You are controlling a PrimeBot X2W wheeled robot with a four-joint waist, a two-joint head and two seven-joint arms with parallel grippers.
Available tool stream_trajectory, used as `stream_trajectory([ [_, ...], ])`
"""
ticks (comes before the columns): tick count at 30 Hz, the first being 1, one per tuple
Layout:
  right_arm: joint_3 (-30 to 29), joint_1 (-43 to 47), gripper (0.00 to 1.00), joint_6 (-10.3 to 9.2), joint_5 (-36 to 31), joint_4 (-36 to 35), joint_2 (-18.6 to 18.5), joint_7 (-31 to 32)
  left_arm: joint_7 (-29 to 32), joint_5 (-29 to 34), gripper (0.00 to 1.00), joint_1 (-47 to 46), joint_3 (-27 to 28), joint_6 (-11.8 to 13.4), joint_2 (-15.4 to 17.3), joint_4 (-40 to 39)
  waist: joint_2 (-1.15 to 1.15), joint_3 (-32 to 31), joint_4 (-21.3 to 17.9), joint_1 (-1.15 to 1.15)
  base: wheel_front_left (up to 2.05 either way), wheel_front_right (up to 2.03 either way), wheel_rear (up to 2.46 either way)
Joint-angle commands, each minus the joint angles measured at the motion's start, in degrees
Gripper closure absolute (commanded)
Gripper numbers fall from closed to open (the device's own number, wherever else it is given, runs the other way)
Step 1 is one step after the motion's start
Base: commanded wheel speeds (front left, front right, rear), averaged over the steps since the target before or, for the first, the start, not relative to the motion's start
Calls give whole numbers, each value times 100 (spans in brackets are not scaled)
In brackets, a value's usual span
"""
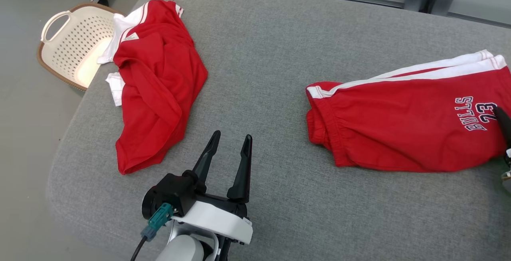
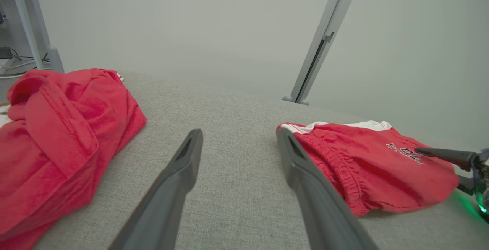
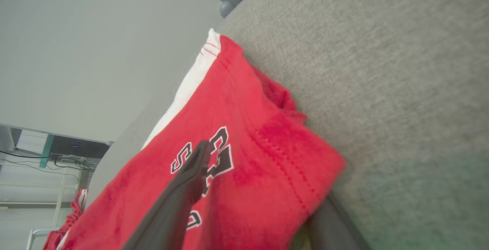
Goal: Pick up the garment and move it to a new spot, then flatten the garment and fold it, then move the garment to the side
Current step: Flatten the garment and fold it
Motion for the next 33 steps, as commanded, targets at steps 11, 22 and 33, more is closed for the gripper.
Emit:
stream_trajectory([
  [11, -392, -499, 100, 25, -849, 653, 515, 414, -1, -140, 0, -170, -105, 110, 19, -85, 0, 113, 153, 0, 0, 0, 0],
  [22, -671, -350, 100, 11, -914, 158, 619, -48, -1, -114, 0, -206, -40, 53, 19, -8, 0, 36, -36, 0, 0, 0, 0],
  [33, -1174, 77, 100, 11, -793, -264, 704, -769, -1, -41, 0, -139, 24, -14, 21, 138, 0, -228, -382, 0, 0, 0, 0],
])
